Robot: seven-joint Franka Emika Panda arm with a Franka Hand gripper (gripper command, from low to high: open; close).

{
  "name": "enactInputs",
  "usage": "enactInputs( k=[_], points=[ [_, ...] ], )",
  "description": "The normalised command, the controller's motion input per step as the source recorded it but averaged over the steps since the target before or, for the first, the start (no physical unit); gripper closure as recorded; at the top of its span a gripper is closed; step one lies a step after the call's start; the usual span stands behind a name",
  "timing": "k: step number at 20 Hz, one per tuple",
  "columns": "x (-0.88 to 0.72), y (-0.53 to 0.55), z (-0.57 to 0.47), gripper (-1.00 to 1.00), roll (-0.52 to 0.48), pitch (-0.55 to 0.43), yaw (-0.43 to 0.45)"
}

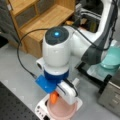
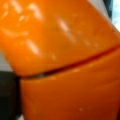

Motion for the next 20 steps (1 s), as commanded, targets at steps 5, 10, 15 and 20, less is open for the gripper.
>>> enactInputs(
  k=[5,10,15,20],
  points=[
    [-0.14,-0.11,0.08,1.0,-0.121,0.063,-0.079],
    [-0.15,-0.1,0.17,1.0,-0.102,0.054,-0.068],
    [-0.1,-0.07,0.21,1.0,-0.094,0.038,-0.155],
    [-0.03,-0.03,0.2,1.0,-0.086,0.023,-0.195]
  ],
)
